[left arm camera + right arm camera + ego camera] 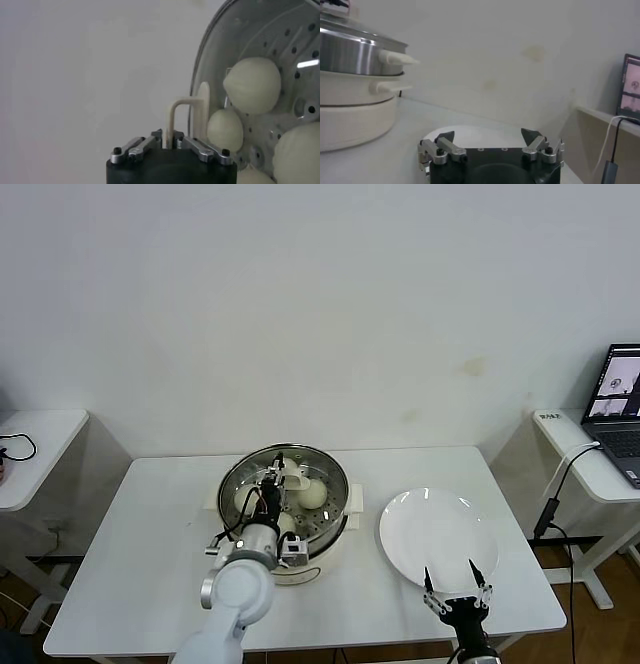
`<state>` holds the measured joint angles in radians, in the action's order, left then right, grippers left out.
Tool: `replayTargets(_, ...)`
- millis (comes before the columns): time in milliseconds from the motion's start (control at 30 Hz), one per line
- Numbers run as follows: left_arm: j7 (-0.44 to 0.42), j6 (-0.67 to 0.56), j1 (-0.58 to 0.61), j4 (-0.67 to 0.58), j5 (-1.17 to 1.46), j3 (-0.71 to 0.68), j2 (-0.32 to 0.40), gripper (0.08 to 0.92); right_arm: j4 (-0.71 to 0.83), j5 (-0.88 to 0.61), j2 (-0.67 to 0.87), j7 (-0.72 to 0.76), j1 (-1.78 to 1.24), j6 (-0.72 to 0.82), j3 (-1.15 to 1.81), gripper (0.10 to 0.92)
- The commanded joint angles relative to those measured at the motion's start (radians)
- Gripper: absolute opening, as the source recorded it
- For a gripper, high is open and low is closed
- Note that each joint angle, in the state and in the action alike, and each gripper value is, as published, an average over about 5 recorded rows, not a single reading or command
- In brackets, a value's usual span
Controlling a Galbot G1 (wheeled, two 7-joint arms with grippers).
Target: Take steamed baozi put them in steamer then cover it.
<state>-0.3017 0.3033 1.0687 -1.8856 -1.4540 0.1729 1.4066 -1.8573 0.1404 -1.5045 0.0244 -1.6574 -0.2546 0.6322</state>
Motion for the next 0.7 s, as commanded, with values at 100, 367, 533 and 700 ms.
replayTargets(100, 0.019, -0.017, 0.097, -0.127, 0.026, 0.007, -0.042, 0.488, 0.0, -0.001, 0.003, -0.001, -0.002, 0.001, 0.0, 0.823)
replayTargets(367, 0.094, -0.064, 0.279, -0.325, 0.142, 0.074, -0.104, 0.722, 0.001, -0.006, 0.019, -0.002, -0.006, 0.001, -0.003, 0.823)
replayTargets(533, 0.214, -0.115, 0.453, -0.428, 0.277, 0.168, -0.105, 0.814, 0.0, -0.023, 0.047, -0.002, -0.015, -0.002, -0.006, 0.823)
replayTargets(700, 0.398, -0.234, 0.586, -0.419, 0.789, 0.348, -0.159, 0.822, -0.003, -0.037, 0.065, 0.001, -0.018, 0.01, -0.008, 0.823)
